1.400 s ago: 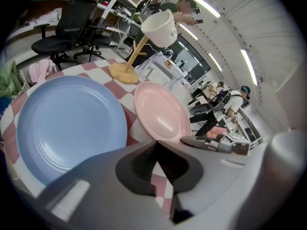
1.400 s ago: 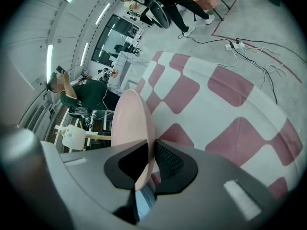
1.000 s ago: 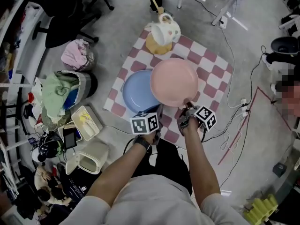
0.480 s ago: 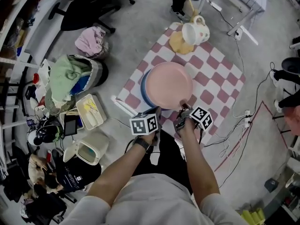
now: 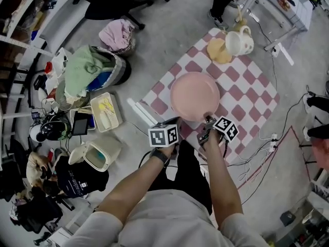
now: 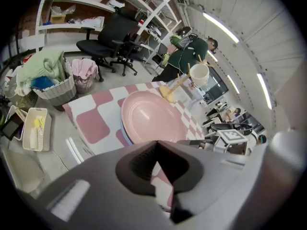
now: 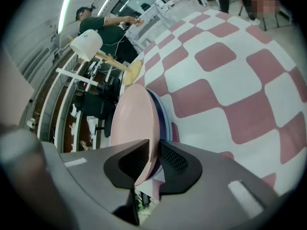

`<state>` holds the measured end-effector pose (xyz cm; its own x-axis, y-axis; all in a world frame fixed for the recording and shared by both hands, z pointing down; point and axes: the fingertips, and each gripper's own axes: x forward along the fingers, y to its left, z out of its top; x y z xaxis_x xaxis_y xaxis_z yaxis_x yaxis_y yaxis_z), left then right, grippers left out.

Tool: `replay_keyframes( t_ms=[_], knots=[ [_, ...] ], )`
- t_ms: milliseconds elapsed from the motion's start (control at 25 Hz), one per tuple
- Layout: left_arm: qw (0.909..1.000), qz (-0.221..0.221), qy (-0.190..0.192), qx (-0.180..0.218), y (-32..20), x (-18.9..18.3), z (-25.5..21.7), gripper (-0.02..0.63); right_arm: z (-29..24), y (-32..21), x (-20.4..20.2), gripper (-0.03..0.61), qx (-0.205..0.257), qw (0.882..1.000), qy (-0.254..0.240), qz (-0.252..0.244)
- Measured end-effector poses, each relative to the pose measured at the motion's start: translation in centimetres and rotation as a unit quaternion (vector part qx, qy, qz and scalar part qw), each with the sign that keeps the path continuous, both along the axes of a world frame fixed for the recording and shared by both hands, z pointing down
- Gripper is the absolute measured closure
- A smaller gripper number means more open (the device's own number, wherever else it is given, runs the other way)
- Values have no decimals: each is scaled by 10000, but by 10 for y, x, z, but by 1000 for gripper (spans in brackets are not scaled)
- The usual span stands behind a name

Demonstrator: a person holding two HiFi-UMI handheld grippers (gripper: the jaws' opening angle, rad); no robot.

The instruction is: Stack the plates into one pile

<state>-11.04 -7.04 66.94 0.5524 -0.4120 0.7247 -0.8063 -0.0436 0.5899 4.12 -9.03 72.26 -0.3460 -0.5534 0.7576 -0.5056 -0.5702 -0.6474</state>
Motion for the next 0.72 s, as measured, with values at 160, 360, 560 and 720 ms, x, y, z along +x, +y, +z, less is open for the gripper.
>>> replay_keyframes(
  t_ms=[160,360,560,720],
  knots=[
    [10000,-78,9,33,0,-8,-1,607,1,-1,-2,510,-198,9968,511,-590],
    [9999,-72,77,101,-1,-8,-6,607,-3,7,-2,470,-323,9921,797,-908],
    [9998,47,126,153,5,-12,-18,607,-21,27,-6,474,-241,9896,945,-1059],
    [9986,275,260,373,1,-8,-36,607,-56,26,-20,482,349,9883,851,-1221]
  ],
)
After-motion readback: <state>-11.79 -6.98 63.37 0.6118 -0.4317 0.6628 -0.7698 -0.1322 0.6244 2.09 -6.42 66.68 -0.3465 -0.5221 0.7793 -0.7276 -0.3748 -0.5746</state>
